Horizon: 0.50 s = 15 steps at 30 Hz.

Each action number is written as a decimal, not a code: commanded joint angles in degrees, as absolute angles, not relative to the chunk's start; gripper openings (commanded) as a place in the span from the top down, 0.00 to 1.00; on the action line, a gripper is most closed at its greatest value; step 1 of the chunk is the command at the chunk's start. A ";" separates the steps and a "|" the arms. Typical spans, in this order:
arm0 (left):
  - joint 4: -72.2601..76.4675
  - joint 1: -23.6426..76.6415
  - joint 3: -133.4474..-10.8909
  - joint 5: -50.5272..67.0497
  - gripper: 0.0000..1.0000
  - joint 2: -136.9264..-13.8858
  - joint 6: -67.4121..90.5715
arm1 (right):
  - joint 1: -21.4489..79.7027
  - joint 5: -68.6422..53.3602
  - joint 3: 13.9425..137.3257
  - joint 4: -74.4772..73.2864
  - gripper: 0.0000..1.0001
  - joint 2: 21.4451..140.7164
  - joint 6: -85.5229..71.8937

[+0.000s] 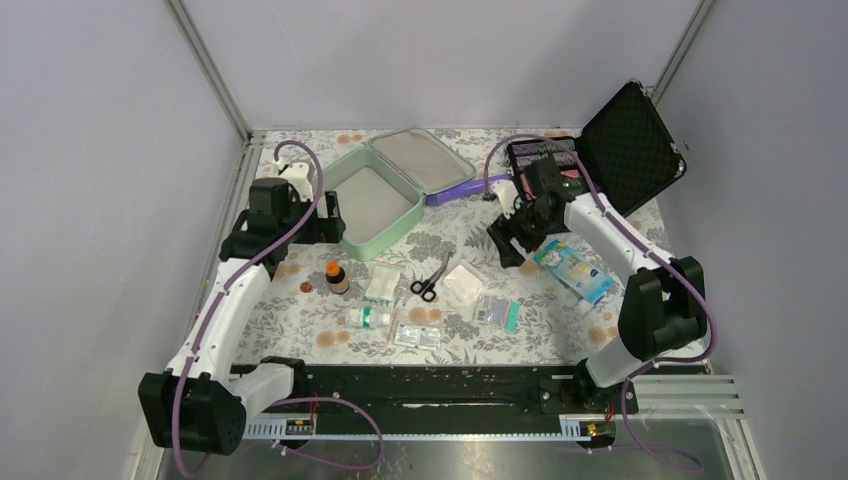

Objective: Organize the medicine kit

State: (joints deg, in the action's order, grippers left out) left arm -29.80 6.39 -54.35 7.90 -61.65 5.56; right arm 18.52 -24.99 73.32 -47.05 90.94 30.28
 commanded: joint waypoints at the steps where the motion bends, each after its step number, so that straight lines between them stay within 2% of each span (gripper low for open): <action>1: -26.06 6.39 -55.22 11.27 0.01 -61.49 8.00 | 18.29 -8.16 66.77 -46.70 0.19 85.95 33.95; 4: -24.48 6.42 -54.14 11.89 0.01 -61.33 7.53 | 16.98 -0.70 60.71 -44.68 0.22 82.19 37.65; 11: -20.36 5.90 -53.65 13.24 0.01 -61.59 8.20 | 8.58 2.25 59.08 -45.04 0.40 85.03 39.90; 15: -19.04 5.62 -54.57 13.81 0.01 -63.27 8.17 | 7.98 4.96 57.35 -41.55 0.35 85.70 41.62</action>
